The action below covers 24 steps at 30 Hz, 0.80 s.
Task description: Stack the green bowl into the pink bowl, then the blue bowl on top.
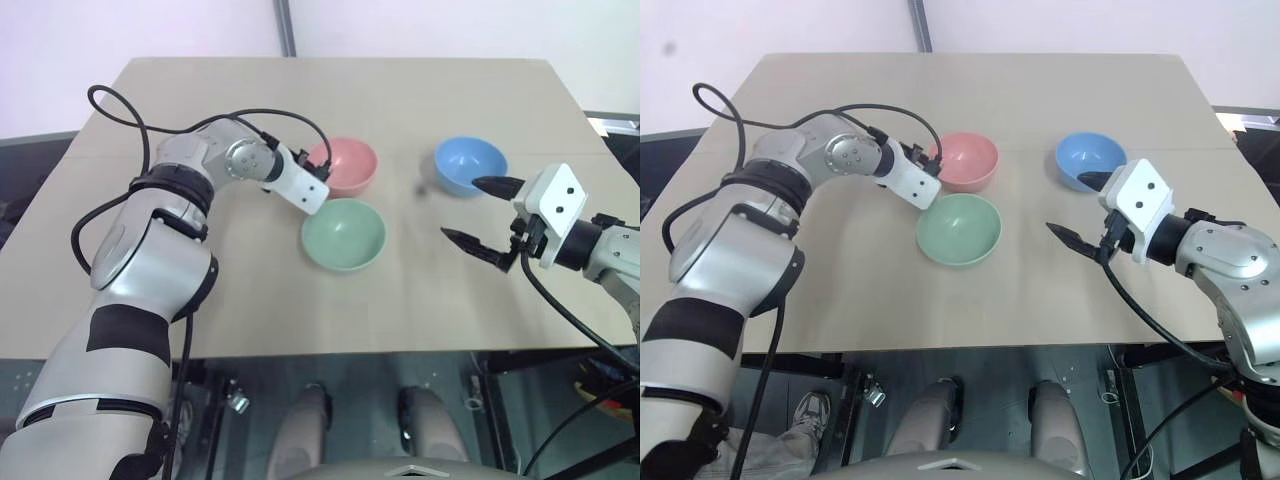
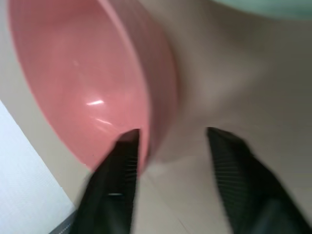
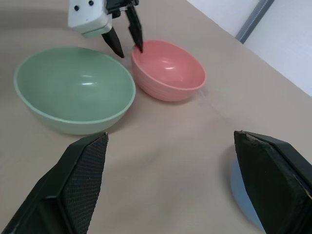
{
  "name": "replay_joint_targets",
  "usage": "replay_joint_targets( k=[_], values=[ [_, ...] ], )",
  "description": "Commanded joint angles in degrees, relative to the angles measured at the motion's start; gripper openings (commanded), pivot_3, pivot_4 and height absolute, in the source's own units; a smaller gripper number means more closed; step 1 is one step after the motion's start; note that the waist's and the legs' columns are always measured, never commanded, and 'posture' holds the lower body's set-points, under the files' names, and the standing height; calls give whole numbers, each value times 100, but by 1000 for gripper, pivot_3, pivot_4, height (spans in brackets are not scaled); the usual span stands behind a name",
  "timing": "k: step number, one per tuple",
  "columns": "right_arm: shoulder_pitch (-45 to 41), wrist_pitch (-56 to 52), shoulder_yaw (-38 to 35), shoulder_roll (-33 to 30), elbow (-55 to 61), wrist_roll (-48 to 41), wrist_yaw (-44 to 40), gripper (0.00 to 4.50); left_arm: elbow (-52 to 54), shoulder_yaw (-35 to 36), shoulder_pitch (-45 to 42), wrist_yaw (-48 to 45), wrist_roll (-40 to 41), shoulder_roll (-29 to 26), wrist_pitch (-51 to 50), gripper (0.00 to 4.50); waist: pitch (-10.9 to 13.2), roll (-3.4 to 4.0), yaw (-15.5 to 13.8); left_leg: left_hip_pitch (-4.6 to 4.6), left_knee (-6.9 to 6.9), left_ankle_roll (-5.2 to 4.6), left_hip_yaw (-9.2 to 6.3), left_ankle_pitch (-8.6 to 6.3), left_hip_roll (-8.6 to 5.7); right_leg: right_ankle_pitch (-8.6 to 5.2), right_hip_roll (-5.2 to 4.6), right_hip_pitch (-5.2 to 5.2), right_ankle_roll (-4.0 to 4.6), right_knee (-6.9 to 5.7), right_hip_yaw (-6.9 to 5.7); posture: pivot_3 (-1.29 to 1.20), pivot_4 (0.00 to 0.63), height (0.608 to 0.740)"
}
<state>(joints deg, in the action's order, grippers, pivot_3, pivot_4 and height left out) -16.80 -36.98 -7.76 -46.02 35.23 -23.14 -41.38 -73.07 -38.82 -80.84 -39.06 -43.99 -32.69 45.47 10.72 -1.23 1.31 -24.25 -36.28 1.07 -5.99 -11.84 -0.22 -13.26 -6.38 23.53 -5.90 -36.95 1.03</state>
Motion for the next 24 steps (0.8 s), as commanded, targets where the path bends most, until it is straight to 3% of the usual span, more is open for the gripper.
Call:
replay_joint_targets(
  k=[1,8,12,16,20,22,24],
  values=[
    [-17,-2,-205,-72,226,-50,88,4500,-21,32,-268,162,-57,-55,33,136,1,0,-15,-1,-1,0,0,0,0,0,0,0,0,0,0,0,150,740],
    [-179,75,-3,16,99,-18,124,4500,97,441,-20,-340,429,-358,285,59,2,-3,-11,-3,-4,0,-2,0,0,1,0,1,-1,-4,-1,0,150,740],
    [-249,153,79,62,-2,-15,68,4500,817,918,547,-2003,1526,-1234,898,59,3,-1,102,-2,-3,0,-2,0,0,1,0,6,0,-7,0,0,150,740],
    [-291,285,145,149,-197,30,62,4500,3398,1091,2300,-3471,3238,-2710,711,59,7,8,214,6,4,1,5,0,3,1,0,9,1,-12,10,0,150,740],
    [-350,433,230,232,-431,88,49,4500,5840,1500,4284,-3909,4617,-4415,168,59,10,2,240,8,2,0,13,0,11,2,1,9,3,-19,19,0,150,740],
    [-360,463,223,266,-482,61,37,4500,6487,1729,4919,-3919,4923,-4918,-23,59,12,-1,218,27,3,0,18,0,9,1,0,-4,3,-27,23,0,150,740],
    [-389,519,255,288,-551,88,28,4500,6975,1967,5320,-3814,5057,-5024,-324,59,11,5,127,47,1,0,26,-1,12,0,1,-13,3,-45,29,0,150,740]
  ],
)
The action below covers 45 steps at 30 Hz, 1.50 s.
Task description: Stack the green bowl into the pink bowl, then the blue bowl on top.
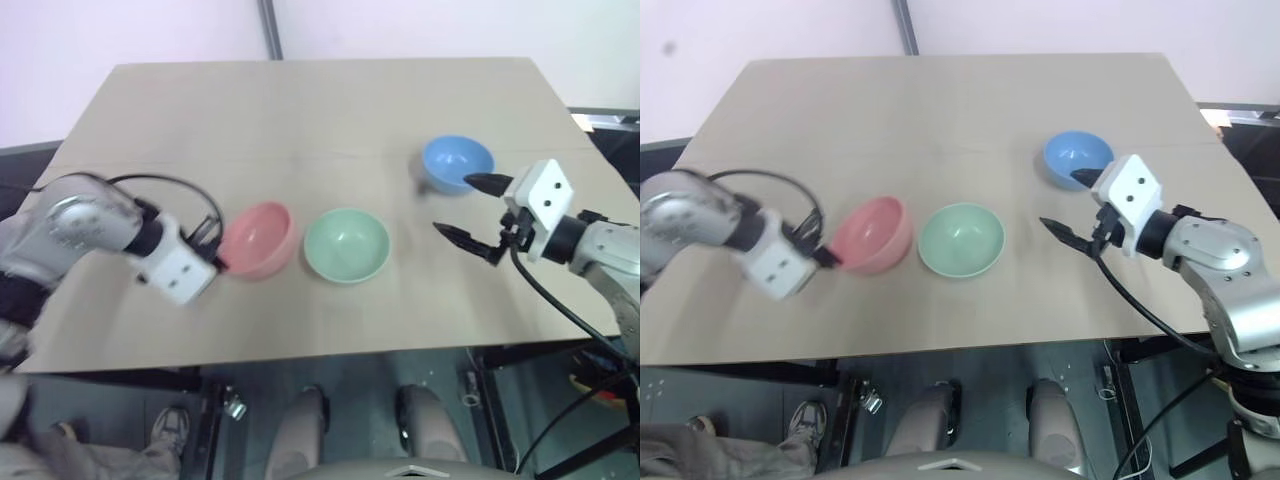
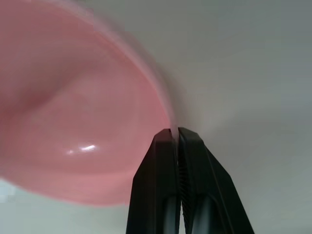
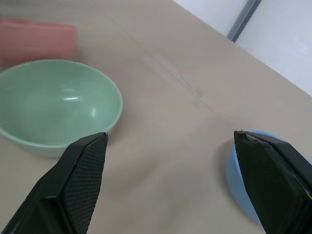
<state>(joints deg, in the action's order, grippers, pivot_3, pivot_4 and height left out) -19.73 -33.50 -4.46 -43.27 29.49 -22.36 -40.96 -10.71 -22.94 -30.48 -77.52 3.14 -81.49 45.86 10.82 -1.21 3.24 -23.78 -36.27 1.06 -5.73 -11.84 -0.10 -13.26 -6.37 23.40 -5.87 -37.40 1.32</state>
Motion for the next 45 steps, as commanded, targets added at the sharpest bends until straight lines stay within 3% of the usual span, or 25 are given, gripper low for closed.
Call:
replay_joint_targets(
  k=[1,5,9,12,17,21,24,25,27,34,35,38,42,45],
  values=[
    [-113,197,-54,16,-4,28,-20,4500,928,455,411,49,322,-130,-439,59,3,6,-109,6,-2,0,0,0,0,-1,0,-1,0,-10,-1,0,150,740],
    [-137,256,-51,23,-81,64,-32,4500,1482,580,618,-18,266,82,-687,59,6,7,-160,4,-29,0,1,1,25,-19,29,-1,10,-24,-3,0,150,740],
    [-109,267,-76,-6,-83,123,9,4500,1651,434,275,-130,4,657,-888,59,6,9,-146,9,-39,0,5,2,40,-10,47,0,21,-38,5,0,150,740],
    [20,147,-198,-28,88,82,73,4500,1328,168,-434,35,-787,1580,-1027,59,3,18,-203,8,-41,0,4,3,47,13,58,2,22,-41,5,0,150,740],
    [308,-20,-486,-122,368,14,147,4500,399,-53,-1492,367,-1884,2588,-964,59,7,7,-228,1,-49,0,4,3,45,14,61,4,22,-37,10,0,150,740],
    [336,-91,-507,-104,444,-18,226,4500,129,-169,-1725,194,-1869,2766,-678,59,7,8,-158,0,-47,0,8,2,46,14,61,5,22,-31,15,0,150,740],
    [363,-152,-522,-82,526,-35,285,4500,93,-236,-1737,-262,-1393,2617,-542,59,8,9,-101,0,-41,-1,8,2,47,14,61,5,23,-27,14,0,150,740],
    [372,-168,-526,-80,550,-40,299,4500,99,-221,-1720,-340,-1302,2584,-508,515,8,9,-95,-2,-41,-1,8,2,48,14,61,8,23,-28,14,0,150,740],
    [383,-187,-527,-85,577,-51,318,4500,181,-170,-1633,-525,-1056,2501,-599,1004,8,9,-89,-1,-40,-1,8,2,48,14,61,9,23,-29,15,0,150,740],
    [391,-132,-459,-74,556,-103,272,4500,500,221,-1345,-447,-767,2203,-1064,4209,8,10,-96,1,-40,-1,8,2,49,14,61,8,23,-30,15,0,150,740],
    [374,-98,-428,-75,532,-97,243,4500,582,298,-1304,-396,-727,2196,-1215,4438,8,10,-99,1,-40,-1,7,2,49,14,61,8,22,-31,15,0,150,740],
    [297,73,-262,-110,415,-17,101,4500,1179,699,-1015,-459,-100,2018,-2368,4438,8,10,-94,0,-41,-1,7,2,49,14,61,8,22,-30,15,0,150,740],
    [256,719,276,-332,12,515,-304,4500,2358,1745,-154,-337,1667,1489,-4862,4438,12,13,-49,1,-36,-1,10,2,53,13,61,12,22,-30,17,0,150,740],
    [194,1253,659,-364,-411,890,-536,4500,2718,2692,461,-16,2946,1587,-6011,4438,14,18,-55,8,-27,-1,11,2,56,8,62,13,17,-30,17,0,150,740]
  ],
)
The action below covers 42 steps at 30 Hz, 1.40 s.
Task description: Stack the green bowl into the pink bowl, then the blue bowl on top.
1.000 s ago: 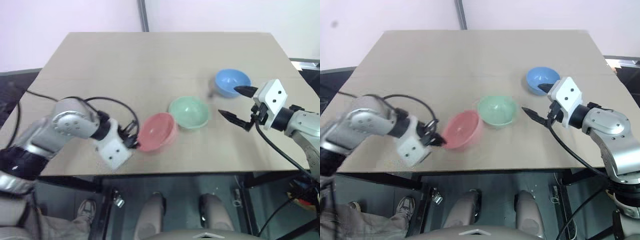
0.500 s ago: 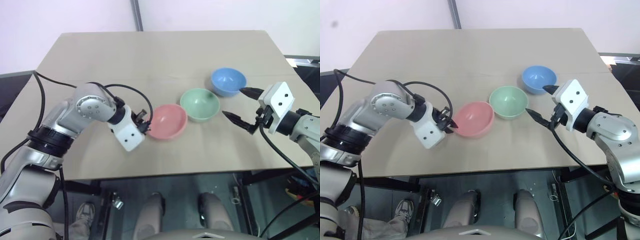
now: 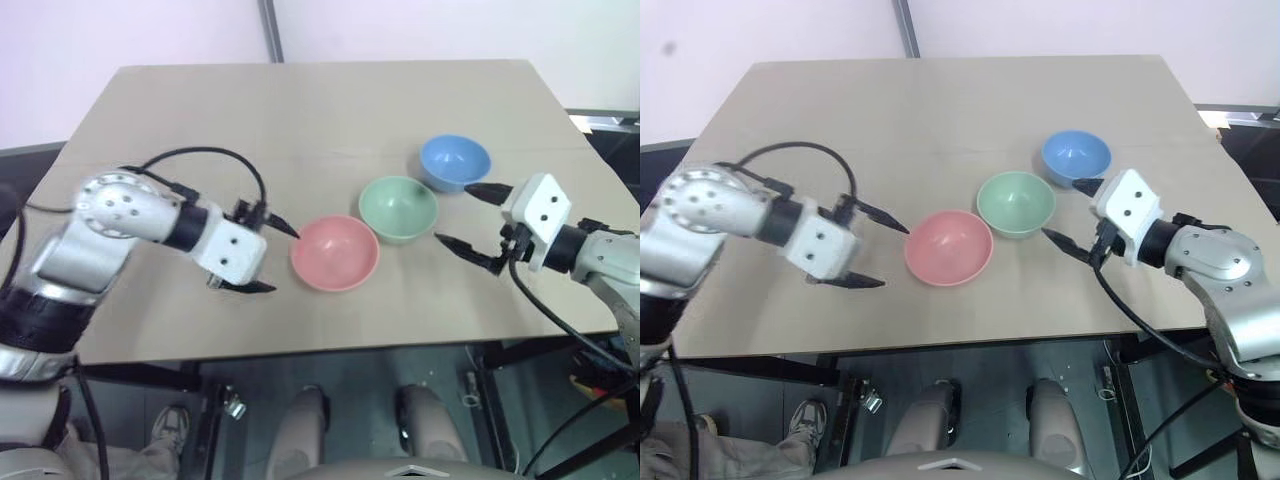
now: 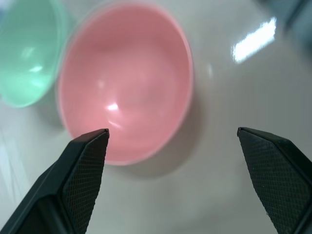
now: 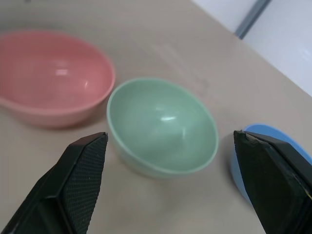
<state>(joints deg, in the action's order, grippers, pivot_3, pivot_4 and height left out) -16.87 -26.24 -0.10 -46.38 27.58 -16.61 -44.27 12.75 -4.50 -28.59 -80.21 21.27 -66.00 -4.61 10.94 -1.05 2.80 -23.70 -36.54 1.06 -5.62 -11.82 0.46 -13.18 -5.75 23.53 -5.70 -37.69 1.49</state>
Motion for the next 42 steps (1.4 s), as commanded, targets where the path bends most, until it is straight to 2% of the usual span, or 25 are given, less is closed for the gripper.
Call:
replay_joint_targets(
  k=[1,5,7,9,17,18,19,20,26,29,34,38,41,42],
  values=[
    [-139,672,310,-40,-347,391,-278,4500,392,1107,504,302,1373,68,-1229,4438,2,2,-25,0,0,0,-1,0,1,-7,1,0,-11,-1,-1,0,150,740],
    [-480,1223,775,77,-925,767,-562,4500,476,1793,1306,612,1697,366,-1593,4438,2,4,-39,2,-2,0,0,0,1,-6,2,-1,-10,-3,-1,0,150,740],
    [-902,1681,1263,150,-1467,1209,-818,4500,406,2145,1832,5,2189,436,-1721,4438,3,5,27,6,-2,1,4,0,1,4,2,-2,5,-2,1,0,150,740],
    [-1207,1993,1497,228,-1858,1433,-993,4500,377,2398,2068,-218,2421,463,-1792,4438,3,6,33,7,-1,1,11,0,4,3,4,0,11,-3,6,0,150,740],
    [-1867,2630,2046,674,-3072,2092,-1236,4500,246,2859,2492,-67,2235,773,-1559,4438,4,5,-50,1,2,2,7,0,9,0,11,5,21,5,3,0,150,740],
    [-1921,2660,2090,700,-3181,2149,-1296,3979,280,2878,2542,-54,2215,806,-1545,4500,4,6,-48,0,1,2,7,0,9,0,11,5,20,6,3,0,150,740],
    [-1979,2678,2094,731,-3261,2192,-1313,3728,318,2896,2583,-30,2209,834,-1540,4500,4,7,-47,0,1,2,8,0,9,0,11,5,20,6,3,0,150,740],
    [-2026,2699,2075,751,-3311,2230,-1310,3262,344,2908,2604,2,2209,856,-1537,4500,4,7,-45,0,3,2,8,0,9,0,11,5,21,6,3,0,150,740],
    [-2115,3033,1978,657,-3382,2477,-1247,103,362,2875,2628,136,2121,1007,-1446,4500,6,9,-42,3,6,2,7,0,10,6,12,6,11,5,3,0,150,740],
    [-2124,3057,1779,596,-3113,2434,-1179,40,280,2819,2583,218,2031,1110,-1361,4500,6,9,-42,2,7,2,7,0,9,6,12,6,11,6,3,0,150,740],
    [-2106,2481,1361,773,-1775,1142,-1673,40,-59,2701,2484,159,1831,1165,-1173,4500,13,21,-36,3,10,2,7,0,10,6,13,7,11,6,4,0,150,740],
    [-2186,1898,1624,1102,-1095,738,-1854,40,-494,2536,2234,-44,1649,1103,-997,4500,13,21,-34,6,13,2,4,0,18,6,21,7,12,4,3,0,150,740],
    [-2272,1837,1955,1373,-1258,991,-1808,40,-721,2435,2058,-143,1547,1094,-902,4500,11,18,-45,6,12,2,4,0,17,8,21,6,15,5,3,0,150,740],
    [-2303,1877,2043,1466,-1365,1093,-1762,851,-765,2408,2019,-165,1520,1097,-880,4500,11,18,-44,4,11,2,4,0,16,8,21,6,18,6,3,0,150,740]
  ],
)
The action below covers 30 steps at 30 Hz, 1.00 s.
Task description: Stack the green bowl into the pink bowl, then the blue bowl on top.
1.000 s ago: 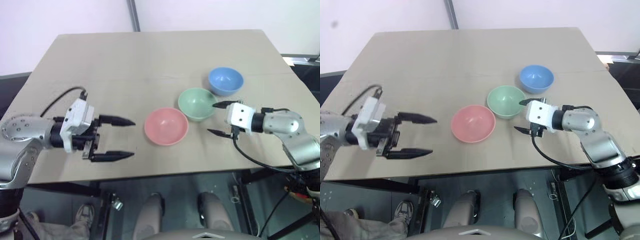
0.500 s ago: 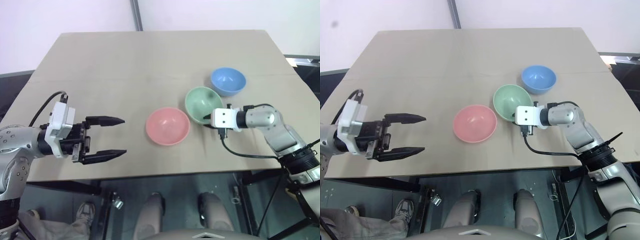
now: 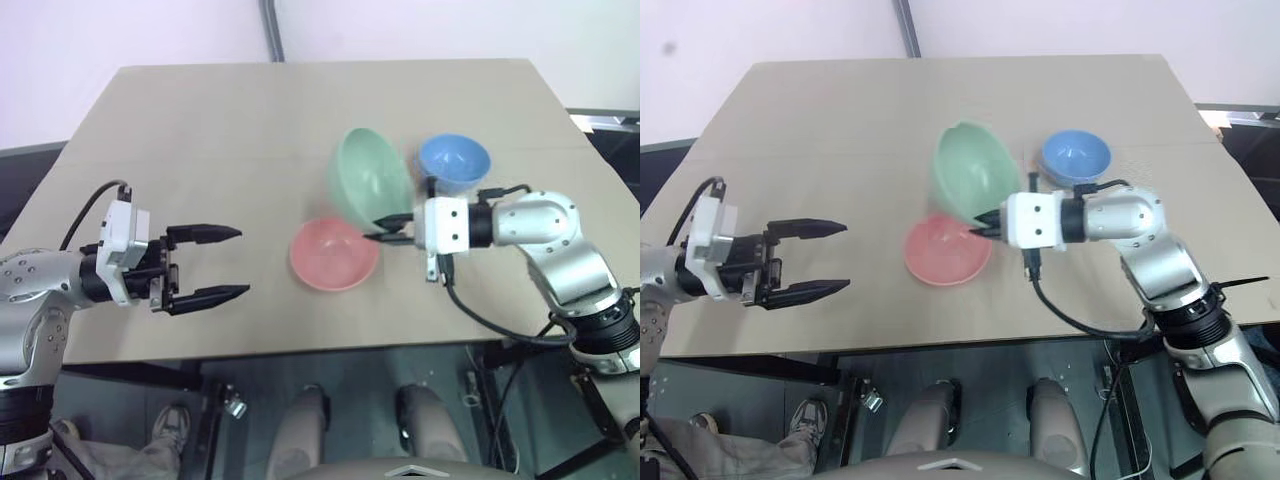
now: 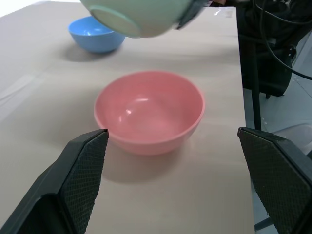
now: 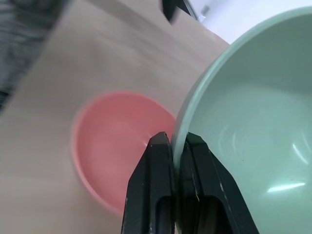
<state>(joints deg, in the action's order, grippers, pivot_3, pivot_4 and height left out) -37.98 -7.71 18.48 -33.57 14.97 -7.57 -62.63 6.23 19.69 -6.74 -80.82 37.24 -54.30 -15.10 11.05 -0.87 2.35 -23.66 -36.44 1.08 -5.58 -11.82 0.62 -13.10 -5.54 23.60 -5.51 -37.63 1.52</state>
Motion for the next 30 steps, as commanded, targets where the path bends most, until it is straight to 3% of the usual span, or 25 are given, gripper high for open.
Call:
replay_joint_targets(
  k=[1,6,11,15,19,27,30],
  values=[
    [-205,94,264,268,-226,291,118,1132,-143,-30,-194,-120,-94,-70,185,4500,0,0,2,0,0,0,1,0,0,0,0,1,4,0,0,0,150,740],
    [-57,343,206,299,-290,505,254,3351,-160,-29,-217,-144,-140,-57,201,4500,1,1,3,-2,0,0,0,0,0,3,0,3,2,1,0,0,150,740],
    [-129,-102,-653,186,-211,163,676,3351,-131,32,-124,-130,-163,-30,226,4500,1,1,0,-5,5,0,0,0,0,3,0,7,2,4,0,0,150,740],
    [-558,-47,-1039,-37,-1141,374,945,3351,-60,12,-75,-62,-164,25,236,4500,1,2,5,-1,4,0,1,0,1,3,1,7,3,1,0,0,150,740],
    [-969,523,-879,-197,-2755,971,1282,3351,-58,-60,-128,-22,-188,79,261,4500,1,2,12,2,5,0,3,0,3,0,3,6,14,1,1,0,150,740],
    [-1827,1622,-279,88,-5964,1988,1824,3351,52,-70,-62,47,-174,138,254,4500,3,5,55,-4,13,0,9,0,2,7,3,12,9,15,6,0,150,740],
    [-2004,1828,-285,131,-6470,2017,1753,2929,126,-6,23,73,-154,132,223,4500,5,9,98,-7,21,1,9,0,2,8,2,12,10,23,7,0,150,740]
  ],
)
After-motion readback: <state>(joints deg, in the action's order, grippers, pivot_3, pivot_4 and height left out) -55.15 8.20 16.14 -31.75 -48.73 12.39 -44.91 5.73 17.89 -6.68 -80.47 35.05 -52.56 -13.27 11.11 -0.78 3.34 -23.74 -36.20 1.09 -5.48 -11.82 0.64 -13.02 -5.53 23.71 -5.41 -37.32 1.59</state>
